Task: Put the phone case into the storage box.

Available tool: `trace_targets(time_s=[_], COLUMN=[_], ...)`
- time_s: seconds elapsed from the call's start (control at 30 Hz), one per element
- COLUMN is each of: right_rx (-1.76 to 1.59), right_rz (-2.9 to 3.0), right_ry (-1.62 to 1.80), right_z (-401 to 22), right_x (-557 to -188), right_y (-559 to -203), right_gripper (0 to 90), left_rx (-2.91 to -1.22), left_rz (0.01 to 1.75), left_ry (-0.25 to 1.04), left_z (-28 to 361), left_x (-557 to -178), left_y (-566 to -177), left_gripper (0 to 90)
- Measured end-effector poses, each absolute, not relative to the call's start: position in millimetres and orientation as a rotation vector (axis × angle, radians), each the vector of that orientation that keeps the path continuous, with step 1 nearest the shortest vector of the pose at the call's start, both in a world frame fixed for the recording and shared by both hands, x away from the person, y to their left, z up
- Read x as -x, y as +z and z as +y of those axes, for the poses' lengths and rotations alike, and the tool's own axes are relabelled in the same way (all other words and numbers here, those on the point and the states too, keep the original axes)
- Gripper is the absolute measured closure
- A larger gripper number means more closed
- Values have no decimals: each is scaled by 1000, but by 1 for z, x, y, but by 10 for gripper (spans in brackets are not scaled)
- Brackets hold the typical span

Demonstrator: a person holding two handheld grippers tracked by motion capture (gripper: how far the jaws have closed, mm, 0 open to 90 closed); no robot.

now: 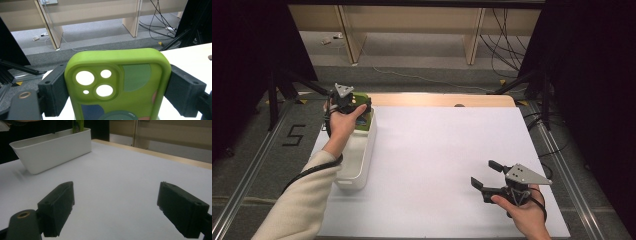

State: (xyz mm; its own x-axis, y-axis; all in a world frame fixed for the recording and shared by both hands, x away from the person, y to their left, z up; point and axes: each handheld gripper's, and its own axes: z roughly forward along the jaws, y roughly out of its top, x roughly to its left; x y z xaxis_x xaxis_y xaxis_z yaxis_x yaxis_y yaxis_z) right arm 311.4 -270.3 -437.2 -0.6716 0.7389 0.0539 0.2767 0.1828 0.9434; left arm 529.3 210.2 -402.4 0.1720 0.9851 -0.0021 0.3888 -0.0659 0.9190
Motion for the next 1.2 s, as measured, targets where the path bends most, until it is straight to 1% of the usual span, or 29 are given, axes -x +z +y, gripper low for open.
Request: trace_targets(time_s=[1.2], right_rx=[-953], right_rz=[2056], right_ry=[1496], right_z=[-270], right_x=[-312], right_y=[-438], right_gripper=[155], left_rx=[-1640], left_rz=[1344], left_ry=[899], left_z=[204], left_x=[-535], left_y=[-411], left_gripper=[154])
